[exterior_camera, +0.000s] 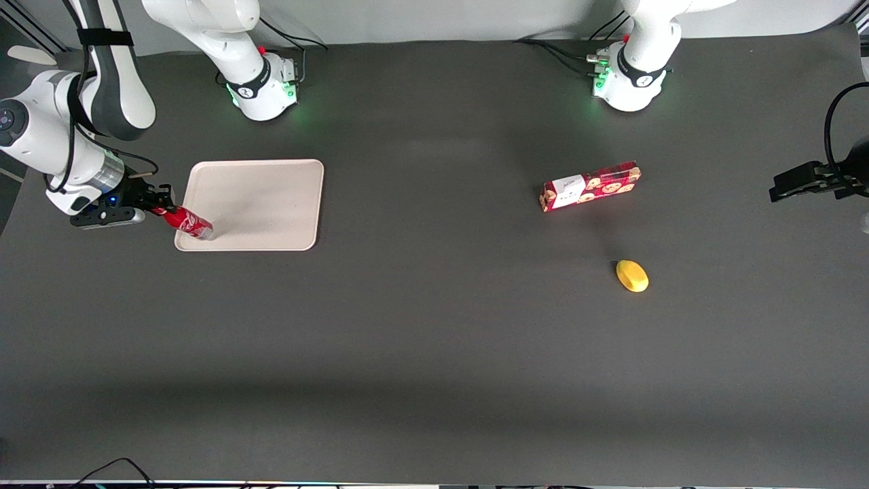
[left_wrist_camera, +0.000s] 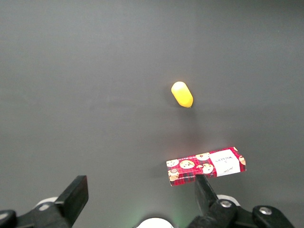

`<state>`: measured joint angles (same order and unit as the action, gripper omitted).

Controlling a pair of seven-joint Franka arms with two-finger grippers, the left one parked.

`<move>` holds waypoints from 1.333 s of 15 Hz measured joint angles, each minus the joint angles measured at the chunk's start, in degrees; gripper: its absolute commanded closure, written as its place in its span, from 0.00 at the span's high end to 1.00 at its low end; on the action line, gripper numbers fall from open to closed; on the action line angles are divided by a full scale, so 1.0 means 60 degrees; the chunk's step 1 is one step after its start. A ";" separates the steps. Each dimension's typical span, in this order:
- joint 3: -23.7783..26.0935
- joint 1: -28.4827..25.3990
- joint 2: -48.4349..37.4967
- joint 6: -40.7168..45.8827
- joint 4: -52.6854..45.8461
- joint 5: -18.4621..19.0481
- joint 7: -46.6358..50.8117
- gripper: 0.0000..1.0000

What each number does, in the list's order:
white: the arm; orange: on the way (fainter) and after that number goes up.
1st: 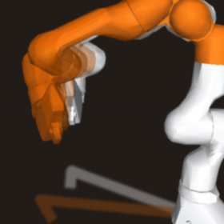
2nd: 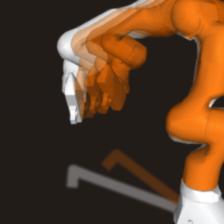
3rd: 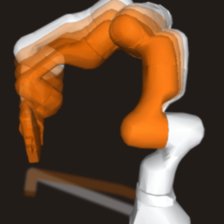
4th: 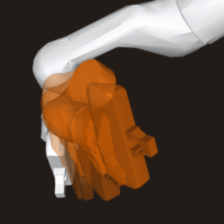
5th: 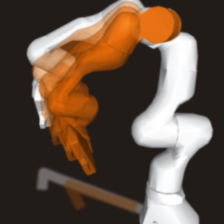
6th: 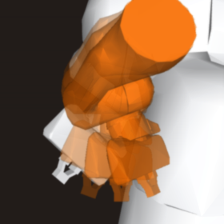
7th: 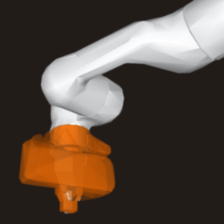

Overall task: Place coke bottle on tray
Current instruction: 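Lower the bottle onto the tray and open the right gripper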

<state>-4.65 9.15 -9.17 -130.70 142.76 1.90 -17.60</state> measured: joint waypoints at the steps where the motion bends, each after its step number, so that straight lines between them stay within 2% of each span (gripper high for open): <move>1: -0.0030 0.0039 0.0017 0.0000 0.0002 0.0003 -0.0073 0.00; 9: -0.0411 0.0230 0.0151 -0.0012 0.0120 0.0137 -0.0352 0.00; 10: -0.0412 0.0230 0.0188 -0.0035 0.0128 0.0137 -0.0352 0.12; 11: -0.0412 0.0230 0.0218 -0.0071 0.0134 0.0137 -0.0352 0.31; 12: -0.0412 0.0230 0.0245 -0.0110 0.0143 0.0137 -0.0352 0.69; 13: -0.0413 0.0230 0.0284 -0.0129 0.0146 0.0137 -0.0352 1.00; 20: -0.0546 0.0234 0.0367 -0.0153 0.0124 0.0137 -0.0349 1.00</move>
<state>-7.92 10.56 -6.97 -131.62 143.50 2.72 -19.70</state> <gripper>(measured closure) 0.115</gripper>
